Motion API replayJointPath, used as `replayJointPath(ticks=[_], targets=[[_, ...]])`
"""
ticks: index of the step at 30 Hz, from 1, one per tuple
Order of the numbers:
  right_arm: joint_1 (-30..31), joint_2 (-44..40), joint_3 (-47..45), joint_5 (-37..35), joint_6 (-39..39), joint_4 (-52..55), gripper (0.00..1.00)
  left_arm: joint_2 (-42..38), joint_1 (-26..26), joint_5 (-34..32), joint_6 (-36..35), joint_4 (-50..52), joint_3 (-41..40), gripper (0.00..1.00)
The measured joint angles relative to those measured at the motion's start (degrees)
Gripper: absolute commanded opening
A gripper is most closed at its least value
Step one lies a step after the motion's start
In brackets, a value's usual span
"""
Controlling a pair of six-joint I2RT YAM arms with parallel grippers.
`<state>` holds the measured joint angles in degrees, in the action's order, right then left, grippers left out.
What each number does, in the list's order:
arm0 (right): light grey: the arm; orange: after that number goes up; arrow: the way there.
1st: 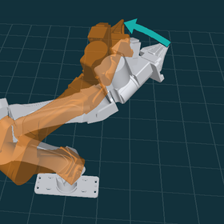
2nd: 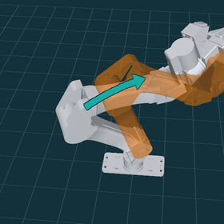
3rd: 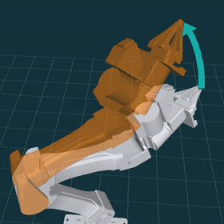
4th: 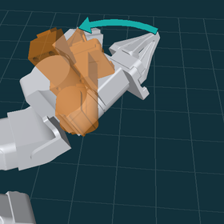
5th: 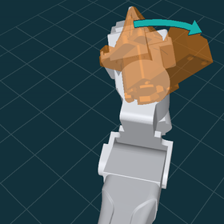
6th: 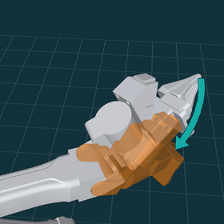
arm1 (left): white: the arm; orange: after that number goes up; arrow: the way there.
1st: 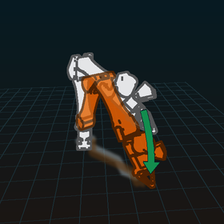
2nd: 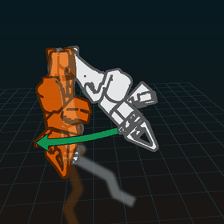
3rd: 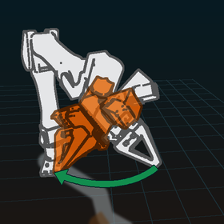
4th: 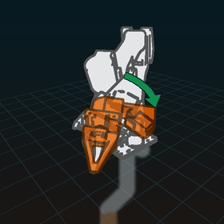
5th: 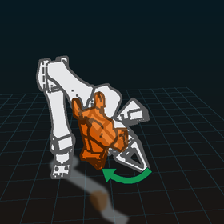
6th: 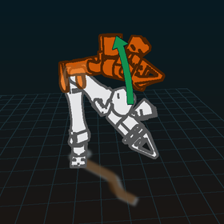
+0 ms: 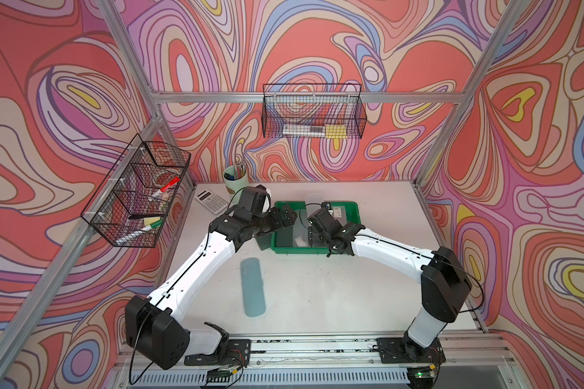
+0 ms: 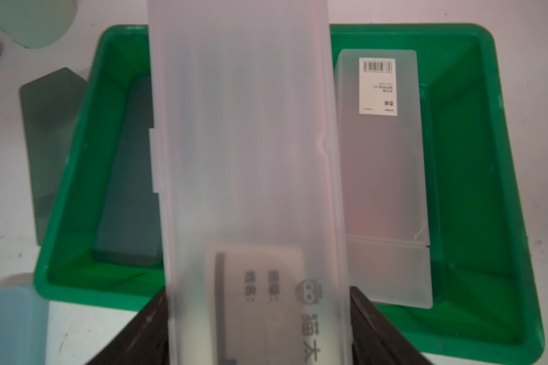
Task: Put the pencil case into the storage box
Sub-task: Place the pencil case at the storage box.
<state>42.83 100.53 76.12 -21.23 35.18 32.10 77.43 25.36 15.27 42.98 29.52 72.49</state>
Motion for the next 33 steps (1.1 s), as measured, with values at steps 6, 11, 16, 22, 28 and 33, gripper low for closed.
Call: replayJointPath(ticks=[6, 11, 16, 22, 28, 33], targets=[[-1.1, 6.4, 1.9, -0.9, 3.0, 1.7, 0.58, -3.3, 0.2, 0.0, 0.8, -3.0, -6.7, 0.99], [-1.2, 9.6, 5.0, -1.4, 3.9, 2.3, 0.58, -5.8, 0.2, 0.0, 1.0, -2.9, -10.7, 0.99], [-1.5, 11.4, 6.3, -1.1, 4.5, 2.0, 0.57, -7.0, 0.2, -0.3, 0.9, -2.9, -11.2, 0.99], [-2.5, 13.7, 6.4, -0.9, 4.8, 2.2, 0.57, -7.6, 0.2, -0.5, 0.5, -2.9, -11.2, 0.99], [-2.8, 13.8, 6.5, -0.6, 5.0, 2.3, 0.68, -7.6, 0.2, -0.5, 0.4, -2.9, -11.2, 0.99], [-2.8, 13.9, 6.5, -0.2, 5.2, 2.2, 0.86, -7.6, 0.2, -0.7, 0.3, -2.9, -12.0, 0.99]])
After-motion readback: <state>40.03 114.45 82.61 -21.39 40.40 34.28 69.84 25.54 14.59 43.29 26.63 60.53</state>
